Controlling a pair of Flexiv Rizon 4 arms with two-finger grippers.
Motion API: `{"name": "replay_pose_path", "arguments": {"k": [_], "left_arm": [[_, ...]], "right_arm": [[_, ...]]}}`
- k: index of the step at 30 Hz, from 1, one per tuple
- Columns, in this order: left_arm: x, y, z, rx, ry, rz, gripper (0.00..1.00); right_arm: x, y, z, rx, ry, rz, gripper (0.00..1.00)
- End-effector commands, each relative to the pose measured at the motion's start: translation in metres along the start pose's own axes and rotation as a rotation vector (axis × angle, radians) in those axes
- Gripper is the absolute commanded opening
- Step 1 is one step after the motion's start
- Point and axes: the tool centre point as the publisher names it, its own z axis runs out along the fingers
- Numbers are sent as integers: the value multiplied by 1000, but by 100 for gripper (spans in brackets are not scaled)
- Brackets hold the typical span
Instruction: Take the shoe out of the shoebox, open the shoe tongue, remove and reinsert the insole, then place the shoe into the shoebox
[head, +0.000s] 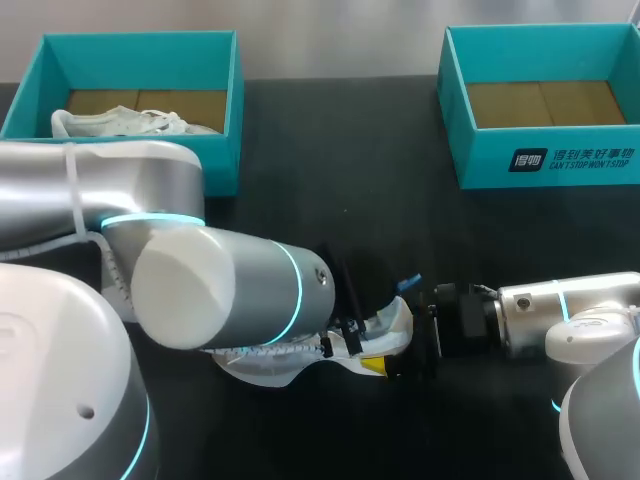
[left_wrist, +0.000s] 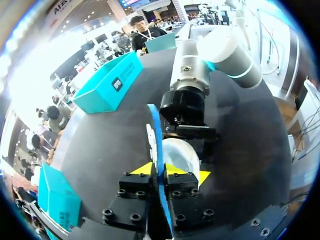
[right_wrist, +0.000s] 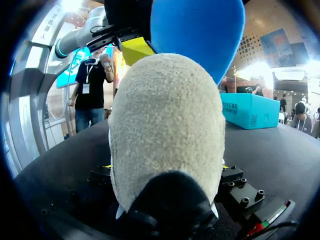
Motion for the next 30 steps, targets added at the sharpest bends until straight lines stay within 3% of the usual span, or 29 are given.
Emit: {"name": "replay_pose_path", "arguments": {"k": [1, 4, 11, 21, 26, 30], "left_arm": [[6, 3, 6, 5, 3, 5, 51], [7, 7, 9, 7, 0, 8, 63], [5, 15, 10, 32, 5, 21, 59], [7, 19, 10, 54, -6, 37, 66], [9, 22, 12, 65, -16, 48, 64], [8, 22, 16, 75, -20, 46, 52]], "right_arm": [[1, 1, 0, 5, 0, 0, 0], [1, 1, 0, 5, 0, 0, 0], [1, 1, 0, 5, 0, 0, 0], [1, 1, 0, 5, 0, 0, 0], [1, 1, 0, 5, 0, 0, 0], [1, 1, 0, 5, 0, 0, 0]]}}
